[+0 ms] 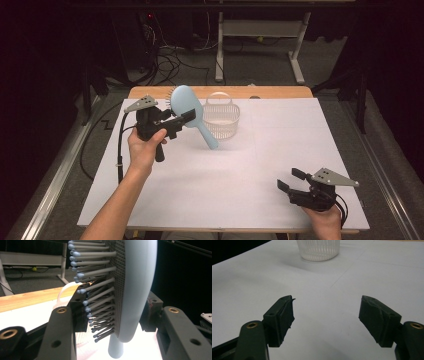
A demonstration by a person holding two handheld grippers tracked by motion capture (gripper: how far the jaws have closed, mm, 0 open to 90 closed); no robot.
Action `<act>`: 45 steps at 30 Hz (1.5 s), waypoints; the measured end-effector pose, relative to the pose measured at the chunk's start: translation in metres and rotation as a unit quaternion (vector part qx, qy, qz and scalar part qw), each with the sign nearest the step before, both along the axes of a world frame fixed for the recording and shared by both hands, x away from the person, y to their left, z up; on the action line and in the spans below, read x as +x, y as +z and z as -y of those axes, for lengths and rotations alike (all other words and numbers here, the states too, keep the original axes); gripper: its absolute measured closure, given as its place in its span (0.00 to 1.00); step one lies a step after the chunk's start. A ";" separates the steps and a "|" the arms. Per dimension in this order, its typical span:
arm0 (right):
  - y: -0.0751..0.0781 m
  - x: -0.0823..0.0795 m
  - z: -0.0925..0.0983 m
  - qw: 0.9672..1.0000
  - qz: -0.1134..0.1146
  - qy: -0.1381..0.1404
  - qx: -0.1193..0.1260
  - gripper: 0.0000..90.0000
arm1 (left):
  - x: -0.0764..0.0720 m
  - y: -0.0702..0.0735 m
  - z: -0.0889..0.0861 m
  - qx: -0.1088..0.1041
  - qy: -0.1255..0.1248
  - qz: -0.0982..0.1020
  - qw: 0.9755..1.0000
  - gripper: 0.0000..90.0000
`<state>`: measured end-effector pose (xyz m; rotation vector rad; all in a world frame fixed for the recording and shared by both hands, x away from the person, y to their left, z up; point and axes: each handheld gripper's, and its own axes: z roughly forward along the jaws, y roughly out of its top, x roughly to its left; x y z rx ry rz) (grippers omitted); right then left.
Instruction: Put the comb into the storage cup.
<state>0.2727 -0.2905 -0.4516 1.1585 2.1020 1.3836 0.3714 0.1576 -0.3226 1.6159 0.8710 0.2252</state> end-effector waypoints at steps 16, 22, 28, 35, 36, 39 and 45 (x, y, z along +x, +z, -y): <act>0.000 0.000 0.001 1.000 0.001 0.000 0.008 0.31 | 0.016 0.014 0.015 0.016 -0.001 0.010 1.000 0.57; 0.000 0.000 0.002 1.000 0.000 -0.001 0.010 0.31 | 0.025 0.020 0.023 0.018 -0.001 0.010 1.000 0.57; 0.000 0.000 0.002 1.000 -0.001 -0.001 0.009 0.32 | 0.033 0.026 0.031 0.021 0.002 0.012 1.000 0.57; 0.000 0.000 0.002 1.000 0.001 0.000 0.010 0.32 | 0.041 0.029 0.041 0.031 0.004 0.013 0.999 0.57; 0.000 0.000 0.002 1.000 0.001 0.000 0.010 0.32 | 0.042 0.029 0.042 0.032 0.004 0.013 0.999 0.57; 0.000 0.000 0.002 1.000 0.001 0.001 0.009 0.32 | 0.046 0.029 0.045 0.035 0.006 0.011 0.999 0.57; 0.000 0.000 0.002 1.000 0.000 -0.002 0.009 0.32 | 0.054 0.030 0.048 0.038 0.014 0.011 0.999 0.57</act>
